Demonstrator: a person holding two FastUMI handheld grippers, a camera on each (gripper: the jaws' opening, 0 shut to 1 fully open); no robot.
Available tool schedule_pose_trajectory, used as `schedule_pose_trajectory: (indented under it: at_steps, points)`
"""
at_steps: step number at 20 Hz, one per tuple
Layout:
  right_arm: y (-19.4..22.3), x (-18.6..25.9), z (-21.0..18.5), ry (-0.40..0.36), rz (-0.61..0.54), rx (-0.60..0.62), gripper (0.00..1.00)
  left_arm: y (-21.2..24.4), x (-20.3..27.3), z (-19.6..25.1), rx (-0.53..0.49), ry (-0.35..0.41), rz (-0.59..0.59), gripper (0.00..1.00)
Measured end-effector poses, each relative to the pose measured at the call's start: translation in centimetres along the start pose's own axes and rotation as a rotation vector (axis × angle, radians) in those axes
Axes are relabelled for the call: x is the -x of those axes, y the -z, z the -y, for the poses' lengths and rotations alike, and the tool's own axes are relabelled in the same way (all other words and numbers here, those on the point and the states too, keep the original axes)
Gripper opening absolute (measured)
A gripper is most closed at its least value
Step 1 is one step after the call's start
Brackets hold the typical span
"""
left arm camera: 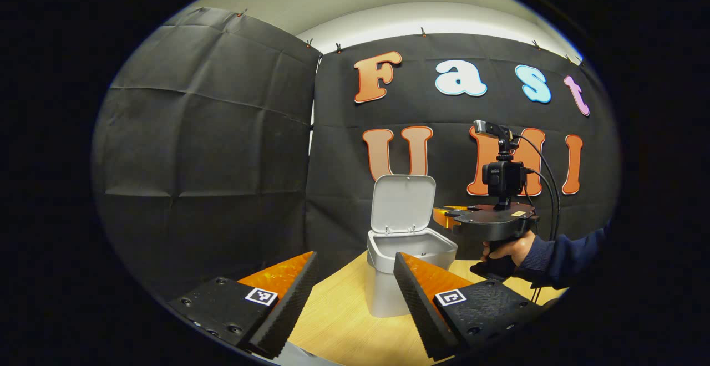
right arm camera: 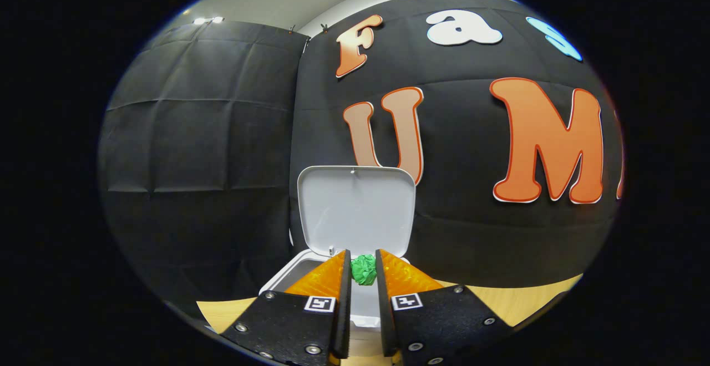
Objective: Press the lid of the desktop garbage bin to open it, pick up the crumpled paper on the desktop and throw it into the bin, then pick up the pop can on the desktop and drop it into the bin, and finally close the garbage bin lid.
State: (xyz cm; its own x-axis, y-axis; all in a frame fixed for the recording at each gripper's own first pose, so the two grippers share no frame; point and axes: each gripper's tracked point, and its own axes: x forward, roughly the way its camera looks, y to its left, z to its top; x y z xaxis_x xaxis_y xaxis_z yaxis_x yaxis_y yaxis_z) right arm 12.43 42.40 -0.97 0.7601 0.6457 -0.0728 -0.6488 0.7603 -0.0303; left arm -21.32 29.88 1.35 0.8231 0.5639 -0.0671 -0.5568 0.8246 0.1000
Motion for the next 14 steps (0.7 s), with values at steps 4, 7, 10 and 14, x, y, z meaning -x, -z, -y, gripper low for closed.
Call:
schedule_pose_trajectory:
  at_steps: [4, 7, 10, 14]
  points:
    - [1.2, -0.6, -0.6, -0.007, -0.027, 0.001, 0.60, 0.3, 0.0, -0.6, 0.007, -0.003, -0.008, 0.89]
    - [0.7, 0.4, 0.1, 0.007, -0.001, 0.003, 0.77, 0.3, -0.6, 0.5, 0.013, 0.019, -0.007, 0.87]
    - [0.7, 2.0, 1.4, 0.022, 0.004, 0.001, 0.83, 0.6, -1.0, 2.4, 0.017, 0.061, -0.010, 0.88]
    - [0.4, 4.6, 4.4, 0.067, 0.023, 0.014, 0.96, 0.9, -1.5, 5.4, 0.015, 0.122, -0.010, 0.89]
